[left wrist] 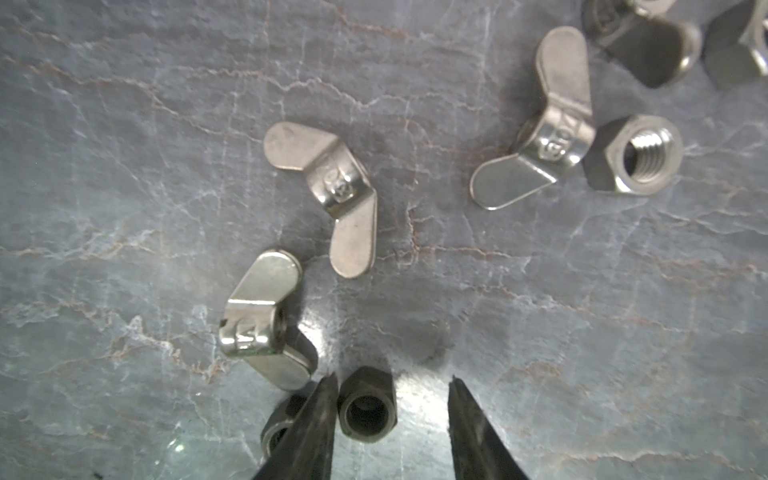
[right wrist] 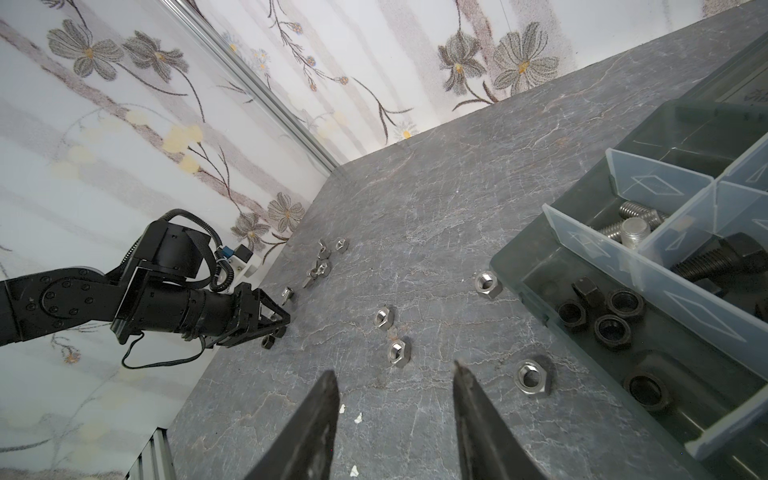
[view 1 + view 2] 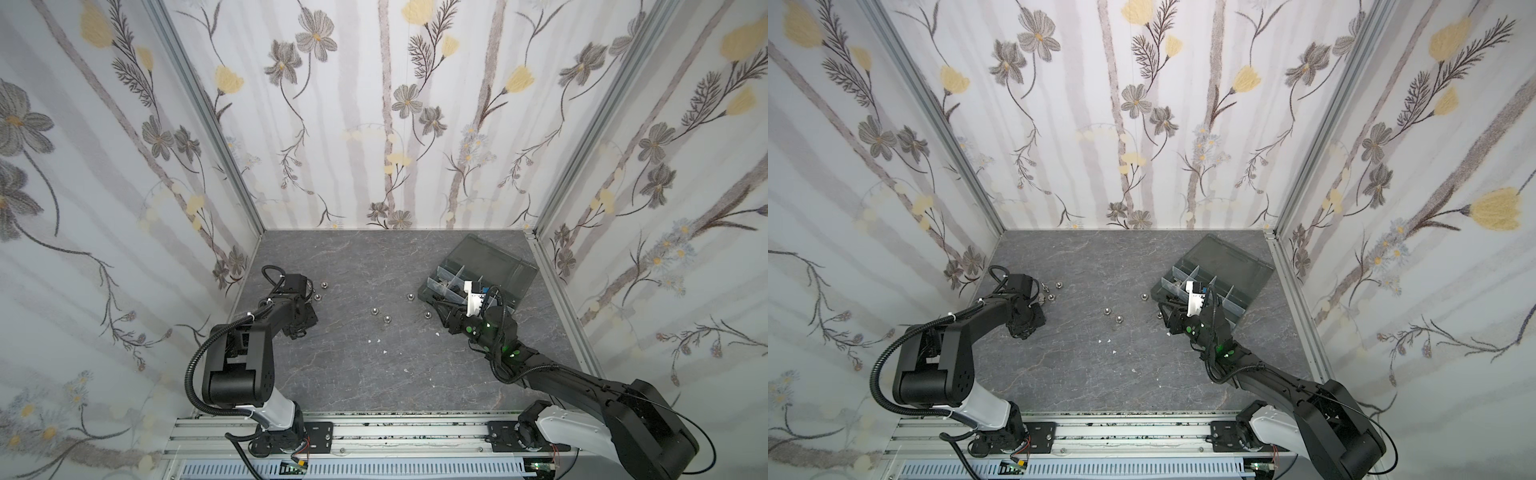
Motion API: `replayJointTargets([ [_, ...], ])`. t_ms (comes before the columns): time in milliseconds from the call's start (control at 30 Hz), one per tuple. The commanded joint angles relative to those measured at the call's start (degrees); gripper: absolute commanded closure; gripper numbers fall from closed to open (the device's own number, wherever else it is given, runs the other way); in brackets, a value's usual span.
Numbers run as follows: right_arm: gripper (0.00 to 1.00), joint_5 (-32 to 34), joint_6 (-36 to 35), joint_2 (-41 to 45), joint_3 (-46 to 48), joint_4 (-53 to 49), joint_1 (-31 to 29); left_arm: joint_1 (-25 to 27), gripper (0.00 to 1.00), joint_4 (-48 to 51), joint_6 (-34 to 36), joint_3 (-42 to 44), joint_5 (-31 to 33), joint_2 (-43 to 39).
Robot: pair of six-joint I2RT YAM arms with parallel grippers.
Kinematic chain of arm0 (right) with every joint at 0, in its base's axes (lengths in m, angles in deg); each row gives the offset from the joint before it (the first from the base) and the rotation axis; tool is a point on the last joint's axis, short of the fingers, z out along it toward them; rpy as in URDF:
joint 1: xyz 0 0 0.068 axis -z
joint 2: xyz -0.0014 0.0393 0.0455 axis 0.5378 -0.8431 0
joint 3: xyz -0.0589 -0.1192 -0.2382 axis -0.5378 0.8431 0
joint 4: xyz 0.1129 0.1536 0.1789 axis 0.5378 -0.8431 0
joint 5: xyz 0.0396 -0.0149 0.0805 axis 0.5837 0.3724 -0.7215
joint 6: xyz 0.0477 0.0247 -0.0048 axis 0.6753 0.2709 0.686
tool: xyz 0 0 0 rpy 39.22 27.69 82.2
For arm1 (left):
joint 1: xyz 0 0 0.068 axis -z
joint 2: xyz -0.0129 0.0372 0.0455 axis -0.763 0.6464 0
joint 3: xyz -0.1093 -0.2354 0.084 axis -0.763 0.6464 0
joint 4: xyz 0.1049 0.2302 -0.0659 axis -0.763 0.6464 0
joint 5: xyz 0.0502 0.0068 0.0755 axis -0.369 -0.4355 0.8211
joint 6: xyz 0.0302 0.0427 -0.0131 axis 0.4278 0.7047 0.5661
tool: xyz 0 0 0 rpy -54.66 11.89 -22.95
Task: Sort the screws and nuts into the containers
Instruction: 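Lower the left gripper onto a black hex nut and close it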
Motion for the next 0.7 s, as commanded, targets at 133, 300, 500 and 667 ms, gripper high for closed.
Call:
replayJointTargets([
  [133,0.54,-0.6,0.1,0.7,0.1,1.9,0.0,0.2,0.61,0.7,-0.6,0.0,0.3,0.1],
  [300,0.54,-0.6,0.0,1.1,0.1,1.8,0.0,0.2,0.61,0.9,-0.6,-0.1,0.4,0.7],
  [500,0.54,-0.6,0.0,1.4,0.1,1.5,0.1,0.2,0.59,1.3,-0.7,0.4,0.4,0.8],
  [667,0.54,-0.4,0.0,1.6,0.3,1.5,0.1,0.2,0.63,1.2,-0.7,0.5,0.0,1.2],
])
